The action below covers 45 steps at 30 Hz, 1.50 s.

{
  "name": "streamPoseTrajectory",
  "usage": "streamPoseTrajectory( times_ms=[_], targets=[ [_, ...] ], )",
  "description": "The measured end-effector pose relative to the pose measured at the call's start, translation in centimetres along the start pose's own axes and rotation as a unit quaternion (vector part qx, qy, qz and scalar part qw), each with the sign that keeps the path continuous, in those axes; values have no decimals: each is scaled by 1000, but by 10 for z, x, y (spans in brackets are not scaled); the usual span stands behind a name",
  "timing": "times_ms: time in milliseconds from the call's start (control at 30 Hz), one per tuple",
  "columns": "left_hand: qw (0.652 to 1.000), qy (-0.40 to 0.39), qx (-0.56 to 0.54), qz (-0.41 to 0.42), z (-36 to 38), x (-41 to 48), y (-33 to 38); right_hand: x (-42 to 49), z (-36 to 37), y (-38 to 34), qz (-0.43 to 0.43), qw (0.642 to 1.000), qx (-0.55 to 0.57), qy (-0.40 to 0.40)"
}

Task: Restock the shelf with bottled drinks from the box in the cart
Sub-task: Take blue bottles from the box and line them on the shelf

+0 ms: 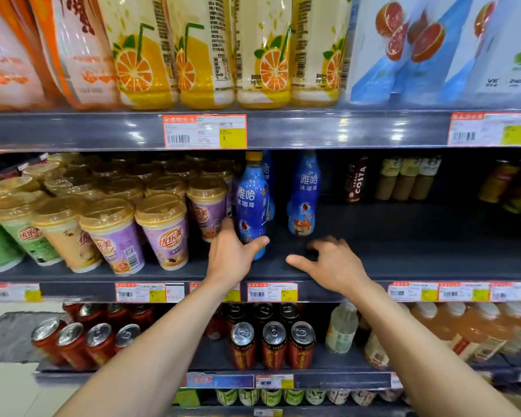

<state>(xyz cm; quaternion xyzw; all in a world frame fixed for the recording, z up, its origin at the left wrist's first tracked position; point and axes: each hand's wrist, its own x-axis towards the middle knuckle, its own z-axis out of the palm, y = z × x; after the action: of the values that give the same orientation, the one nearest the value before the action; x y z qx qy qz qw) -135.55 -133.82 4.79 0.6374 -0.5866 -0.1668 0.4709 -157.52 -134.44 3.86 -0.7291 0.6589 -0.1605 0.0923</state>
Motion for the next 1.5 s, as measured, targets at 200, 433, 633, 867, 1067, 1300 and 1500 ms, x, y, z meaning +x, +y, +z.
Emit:
streamPoseTrajectory(
  times_ms=[200,433,633,867,1067,1300,1500],
  targets=[
    [1000,-20,9,-17,20,21,7,-10,-4,4,-70,995,-63,-40],
    [995,-74,59,-34,33,33,-2,-11,3,6,-99,987,-120,-42],
    [994,-56,78,-50,47,55,6,-10,2,5,-101,987,-120,-43],
    [996,-41,74,-36,56,58,3,-9,3,6,-104,987,-114,-43],
    [996,-49,74,-34,55,58,4,-9,1,3,-102,987,-117,-48],
    [994,-61,67,-64,50,52,5,-10,1,3,-97,987,-117,-51],
    [978,-140,157,-20,24,25,6,-13,2,3,-85,988,-115,-53]
  ],
)
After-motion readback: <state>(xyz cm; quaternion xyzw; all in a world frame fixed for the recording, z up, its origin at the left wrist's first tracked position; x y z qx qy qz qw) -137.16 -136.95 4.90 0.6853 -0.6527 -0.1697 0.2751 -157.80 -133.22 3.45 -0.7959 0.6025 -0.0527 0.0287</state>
